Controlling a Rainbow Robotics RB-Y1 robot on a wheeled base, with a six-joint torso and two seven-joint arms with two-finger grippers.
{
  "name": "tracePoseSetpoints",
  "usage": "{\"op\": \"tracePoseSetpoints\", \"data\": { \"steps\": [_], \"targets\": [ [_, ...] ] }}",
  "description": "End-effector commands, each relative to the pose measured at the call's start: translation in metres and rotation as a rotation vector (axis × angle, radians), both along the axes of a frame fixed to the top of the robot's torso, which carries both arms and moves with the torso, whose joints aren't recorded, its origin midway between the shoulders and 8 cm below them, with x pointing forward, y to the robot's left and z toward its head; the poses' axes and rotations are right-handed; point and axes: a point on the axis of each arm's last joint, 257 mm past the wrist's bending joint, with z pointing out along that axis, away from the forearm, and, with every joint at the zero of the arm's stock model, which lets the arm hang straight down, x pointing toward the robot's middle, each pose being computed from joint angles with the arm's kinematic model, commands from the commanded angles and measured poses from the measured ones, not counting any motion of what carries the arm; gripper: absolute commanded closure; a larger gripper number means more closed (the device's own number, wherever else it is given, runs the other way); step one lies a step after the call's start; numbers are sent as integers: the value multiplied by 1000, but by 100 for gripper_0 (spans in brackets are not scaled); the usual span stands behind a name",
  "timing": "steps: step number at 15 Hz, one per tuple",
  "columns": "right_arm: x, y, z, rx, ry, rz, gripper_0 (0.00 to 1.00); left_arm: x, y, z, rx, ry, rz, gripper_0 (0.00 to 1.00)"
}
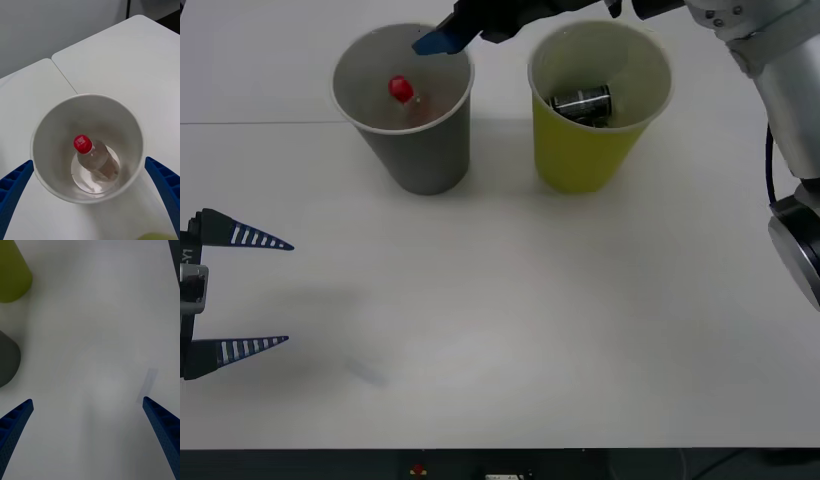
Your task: Put the can into the green bin and the plastic bottle into the gray bin
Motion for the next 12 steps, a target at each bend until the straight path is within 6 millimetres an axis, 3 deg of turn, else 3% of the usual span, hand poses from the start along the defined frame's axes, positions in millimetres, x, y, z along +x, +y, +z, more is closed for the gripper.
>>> {"op": "tracePoseSetpoints", "data": {
  "steps": [1,8,12],
  "targets": [
    [-15,-35,0,29,-5,33,0,0,0,0,0,0,0,0],
    [-68,-144,-14,0,-10,63,0,0,0,0,0,0,0,0],
    [-94,-185,-30,-11,-67,123,0,0,0,0,0,0,0,0]
  ]
}}
